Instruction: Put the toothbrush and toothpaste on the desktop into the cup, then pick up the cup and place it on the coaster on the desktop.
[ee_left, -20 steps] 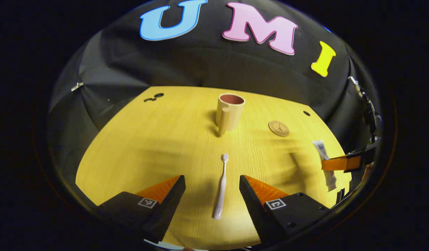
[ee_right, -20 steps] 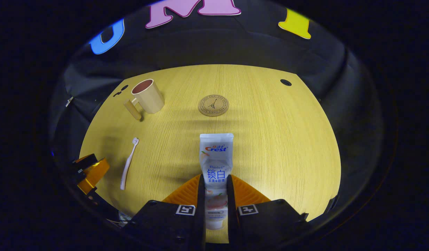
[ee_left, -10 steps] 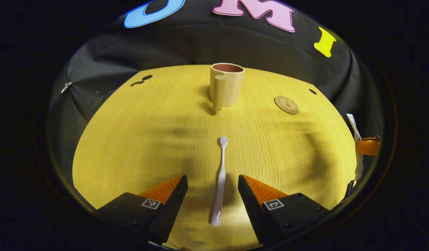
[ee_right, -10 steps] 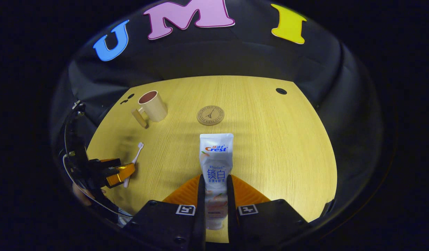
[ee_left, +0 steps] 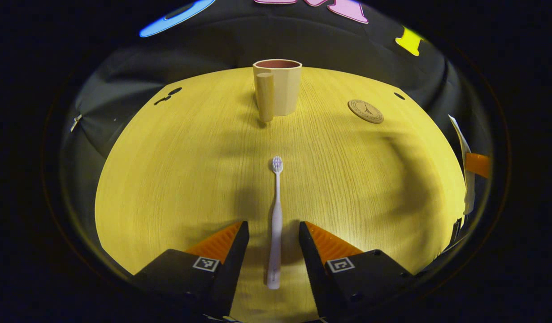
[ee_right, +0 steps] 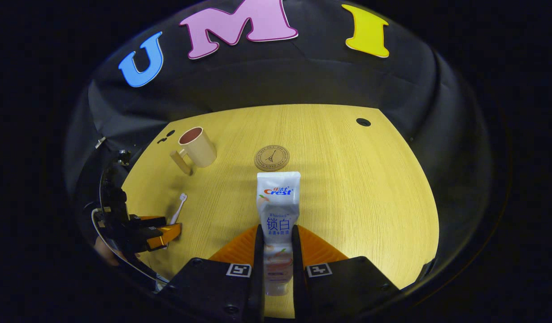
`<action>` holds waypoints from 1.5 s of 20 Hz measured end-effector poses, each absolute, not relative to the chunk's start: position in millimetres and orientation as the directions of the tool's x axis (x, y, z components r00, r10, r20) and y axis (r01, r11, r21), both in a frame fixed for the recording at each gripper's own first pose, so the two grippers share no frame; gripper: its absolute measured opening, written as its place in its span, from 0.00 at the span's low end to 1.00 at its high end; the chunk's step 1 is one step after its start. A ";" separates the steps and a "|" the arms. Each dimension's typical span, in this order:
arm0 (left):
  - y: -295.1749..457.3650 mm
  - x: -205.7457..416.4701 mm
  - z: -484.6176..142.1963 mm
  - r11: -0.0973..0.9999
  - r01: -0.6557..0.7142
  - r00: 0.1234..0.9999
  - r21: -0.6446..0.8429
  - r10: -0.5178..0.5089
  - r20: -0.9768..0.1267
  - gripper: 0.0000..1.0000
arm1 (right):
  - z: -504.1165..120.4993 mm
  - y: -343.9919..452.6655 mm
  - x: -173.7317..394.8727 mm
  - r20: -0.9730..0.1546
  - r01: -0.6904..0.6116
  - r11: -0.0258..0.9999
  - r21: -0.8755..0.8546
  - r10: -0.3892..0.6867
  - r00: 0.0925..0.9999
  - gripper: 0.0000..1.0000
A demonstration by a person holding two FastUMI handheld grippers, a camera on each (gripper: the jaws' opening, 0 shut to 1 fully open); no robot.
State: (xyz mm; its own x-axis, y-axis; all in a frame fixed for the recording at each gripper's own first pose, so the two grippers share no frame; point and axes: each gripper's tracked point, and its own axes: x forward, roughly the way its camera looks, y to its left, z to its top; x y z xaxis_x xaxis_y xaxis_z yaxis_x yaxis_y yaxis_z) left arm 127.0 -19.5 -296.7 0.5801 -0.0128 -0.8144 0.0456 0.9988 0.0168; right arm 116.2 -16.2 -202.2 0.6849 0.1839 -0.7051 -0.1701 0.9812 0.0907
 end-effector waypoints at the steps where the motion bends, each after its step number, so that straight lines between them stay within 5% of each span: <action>1: -19.8 128.4 -296.5 0.998 0.055 0.570 0.019 -0.016 -0.822 0.63 | -202.0 -15.5 119.5 -0.703 -0.170 0.981 0.095 0.187 0.686 0.29; 7: -26.7 132.4 -296.2 0.998 0.060 0.479 0.024 -0.007 -0.878 0.19 | -201.8 -6.4 137.2 -0.687 -0.186 0.976 0.116 0.215 0.694 0.29; 11: -29.1 131.4 -295.9 0.998 0.060 0.465 0.036 0.004 -0.885 0.08 | -200.7 7.9 150.1 -0.673 -0.223 0.966 0.130 0.251 0.696 0.29; 20: -17.2 127.8 -276.2 0.998 0.047 0.578 0.034 0.001 -0.816 0.06 | -170.2 39.1 188.1 -0.621 -0.266 0.961 0.076 0.254 0.741 0.29; 30: 9.4 107.0 -216.7 0.994 -0.045 0.723 -0.102 -0.039 -0.690 0.06 | -94.3 110.7 265.6 -0.393 -0.372 0.927 0.052 0.361 0.845 0.29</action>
State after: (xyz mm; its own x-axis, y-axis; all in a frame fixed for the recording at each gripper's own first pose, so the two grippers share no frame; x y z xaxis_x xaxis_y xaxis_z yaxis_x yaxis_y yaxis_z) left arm 107.0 9.4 -216.7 0.7226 -0.0386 -0.6902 -0.0449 0.9937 -0.1025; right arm 265.6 110.7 -94.3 0.8453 0.3615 -0.3935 -0.3722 0.9267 0.0518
